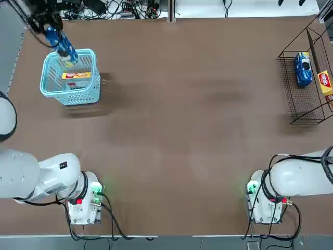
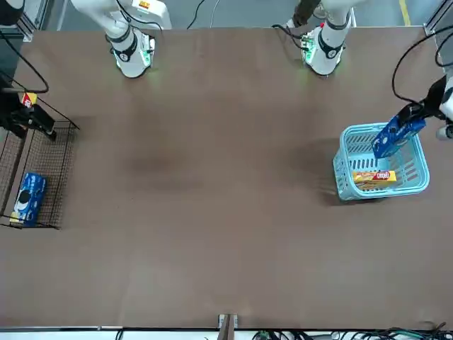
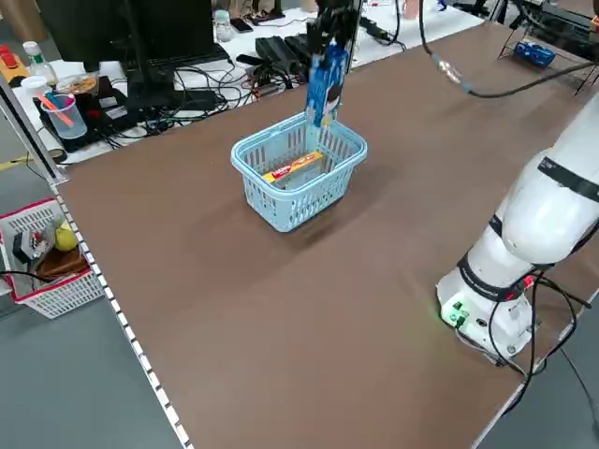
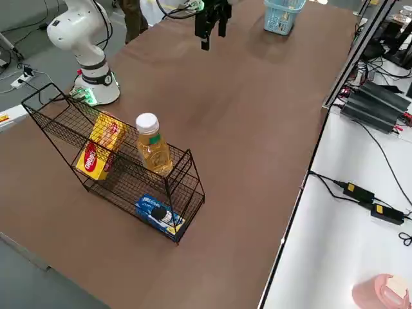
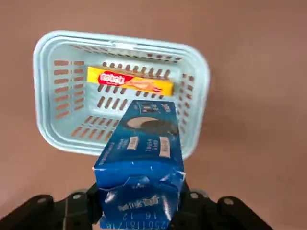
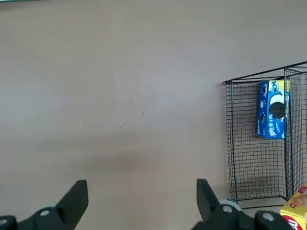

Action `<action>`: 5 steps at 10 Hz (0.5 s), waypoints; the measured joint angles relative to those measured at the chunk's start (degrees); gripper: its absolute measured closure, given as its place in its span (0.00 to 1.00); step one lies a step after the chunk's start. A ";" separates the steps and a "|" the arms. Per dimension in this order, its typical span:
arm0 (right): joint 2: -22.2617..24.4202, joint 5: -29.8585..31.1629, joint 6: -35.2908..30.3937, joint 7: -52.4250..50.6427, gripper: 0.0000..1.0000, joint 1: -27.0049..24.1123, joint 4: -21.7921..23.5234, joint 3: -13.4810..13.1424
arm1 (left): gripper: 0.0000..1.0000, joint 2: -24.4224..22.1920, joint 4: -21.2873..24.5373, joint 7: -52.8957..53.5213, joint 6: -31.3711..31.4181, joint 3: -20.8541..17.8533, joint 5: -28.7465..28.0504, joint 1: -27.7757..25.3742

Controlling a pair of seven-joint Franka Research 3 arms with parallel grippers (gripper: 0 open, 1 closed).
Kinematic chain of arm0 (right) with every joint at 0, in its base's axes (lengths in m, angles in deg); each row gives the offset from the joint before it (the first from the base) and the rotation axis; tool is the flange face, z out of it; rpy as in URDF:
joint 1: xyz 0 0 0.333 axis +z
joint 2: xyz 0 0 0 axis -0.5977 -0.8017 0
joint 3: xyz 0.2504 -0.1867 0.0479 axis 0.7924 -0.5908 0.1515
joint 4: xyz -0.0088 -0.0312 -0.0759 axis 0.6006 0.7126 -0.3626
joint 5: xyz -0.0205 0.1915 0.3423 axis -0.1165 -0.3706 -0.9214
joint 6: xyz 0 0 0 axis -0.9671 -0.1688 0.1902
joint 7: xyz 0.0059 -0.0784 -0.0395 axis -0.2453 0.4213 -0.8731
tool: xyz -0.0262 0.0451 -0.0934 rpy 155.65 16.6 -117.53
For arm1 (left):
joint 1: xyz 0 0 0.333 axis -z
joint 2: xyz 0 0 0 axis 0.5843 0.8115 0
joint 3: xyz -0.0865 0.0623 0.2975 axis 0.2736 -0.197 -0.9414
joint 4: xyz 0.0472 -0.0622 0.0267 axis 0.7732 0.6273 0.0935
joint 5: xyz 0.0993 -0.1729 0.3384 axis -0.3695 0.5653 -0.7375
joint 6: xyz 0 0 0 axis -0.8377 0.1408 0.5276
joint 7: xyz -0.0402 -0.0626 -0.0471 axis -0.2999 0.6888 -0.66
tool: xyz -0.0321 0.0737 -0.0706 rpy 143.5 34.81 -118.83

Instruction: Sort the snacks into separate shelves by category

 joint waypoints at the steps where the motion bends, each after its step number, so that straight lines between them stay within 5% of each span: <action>1: -0.01 0.00 -0.05 0.00 0.00 -0.10 0.02 -0.02 | 0.45 0.60 -1.56 -8.15 -0.19 5.48 0.69 0.21; 5: -0.09 0.00 -0.07 -0.01 0.00 -0.21 0.12 0.05 | 0.45 10.04 -8.40 -25.78 2.56 22.13 7.49 1.29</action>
